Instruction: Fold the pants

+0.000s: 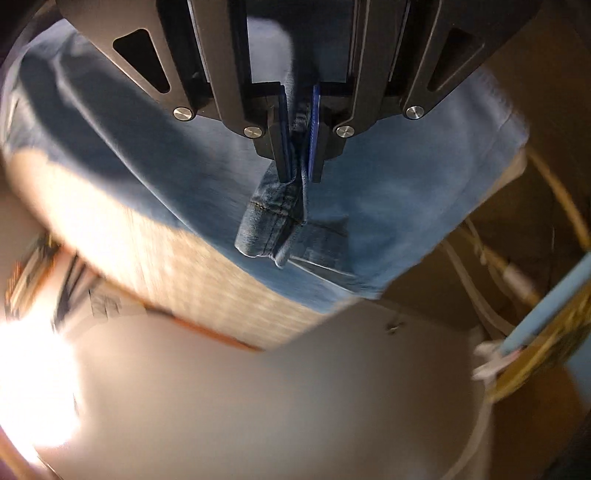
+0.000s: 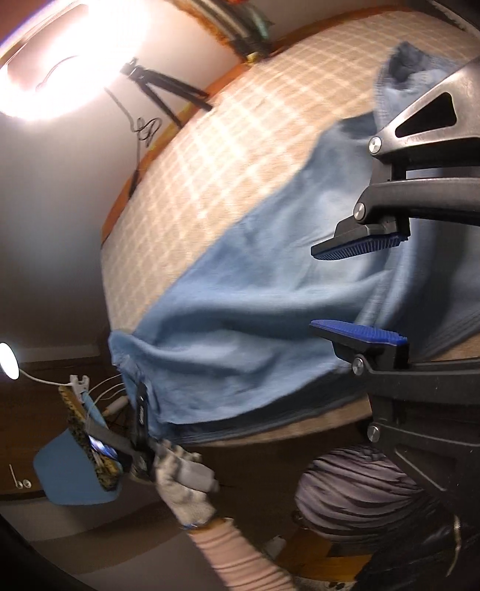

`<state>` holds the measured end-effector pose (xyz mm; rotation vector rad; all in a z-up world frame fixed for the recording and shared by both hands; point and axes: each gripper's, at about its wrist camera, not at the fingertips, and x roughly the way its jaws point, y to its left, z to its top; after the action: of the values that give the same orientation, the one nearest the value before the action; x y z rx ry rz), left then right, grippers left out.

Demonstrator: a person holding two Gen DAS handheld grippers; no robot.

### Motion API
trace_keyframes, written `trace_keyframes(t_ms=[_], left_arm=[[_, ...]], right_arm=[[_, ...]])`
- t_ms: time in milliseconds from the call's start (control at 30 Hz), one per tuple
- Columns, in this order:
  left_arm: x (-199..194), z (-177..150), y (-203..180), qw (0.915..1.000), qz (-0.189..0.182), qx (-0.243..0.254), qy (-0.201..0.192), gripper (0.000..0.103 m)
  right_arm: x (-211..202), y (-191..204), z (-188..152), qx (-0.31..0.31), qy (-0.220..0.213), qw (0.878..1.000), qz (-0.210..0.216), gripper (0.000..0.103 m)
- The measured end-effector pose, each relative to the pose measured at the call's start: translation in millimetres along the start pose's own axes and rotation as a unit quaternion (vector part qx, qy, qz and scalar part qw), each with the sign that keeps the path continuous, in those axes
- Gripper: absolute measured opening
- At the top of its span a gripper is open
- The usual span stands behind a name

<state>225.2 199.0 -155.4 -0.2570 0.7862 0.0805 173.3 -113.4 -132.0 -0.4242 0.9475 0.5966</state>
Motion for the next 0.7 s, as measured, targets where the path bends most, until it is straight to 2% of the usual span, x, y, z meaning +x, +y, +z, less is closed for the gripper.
trace_keyframes(t_ms=[100, 167, 333, 367, 433, 533, 600, 700], left_arm=[[-16.7, -8.3, 32.3, 0.9984, -0.001, -0.051, -0.022, 0.004], [-18.7, -12.7, 43.8, 0.9975, -0.001, -0.066, -0.025, 0.004], [-16.3, -18.5, 64.8, 0.9936, -0.038, -0.104, -0.019, 0.006], [-15.2, -18.2, 69.8, 0.9919, -0.042, -0.118, -0.019, 0.01], [-14.0, -16.0, 73.4, 0.9893, -0.047, -0.136, -0.022, 0.037], [-11.8, -18.4, 81.8, 0.9829, -0.071, -0.17, -0.014, 0.053], [-3.9, -17.7, 87.6, 0.9768, -0.088, -0.195, 0.001, 0.053], [3.9, -15.8, 83.5, 0.9796, -0.076, -0.186, 0.0, 0.053]], right_arm=[[11.6, -0.9, 30.3, -0.007, -0.011, 1.0, 0.009, 0.035], [22.6, 0.3, 55.7, -0.009, -0.02, 1.0, 0.019, 0.035], [67.1, 1.8, 133.3, -0.004, -0.033, 0.997, 0.069, 0.036], [76.8, 2.3, 146.2, -0.003, -0.035, 0.997, 0.072, 0.036], [102.2, 4.1, 176.4, 0.01, -0.034, 0.995, 0.092, 0.036], [136.0, 10.0, 211.7, 0.015, -0.035, 0.993, 0.116, 0.037], [155.9, 13.8, 228.4, 0.016, -0.031, 0.991, 0.127, 0.04], [193.0, 18.0, 257.1, 0.026, -0.022, 0.99, 0.14, 0.048]])
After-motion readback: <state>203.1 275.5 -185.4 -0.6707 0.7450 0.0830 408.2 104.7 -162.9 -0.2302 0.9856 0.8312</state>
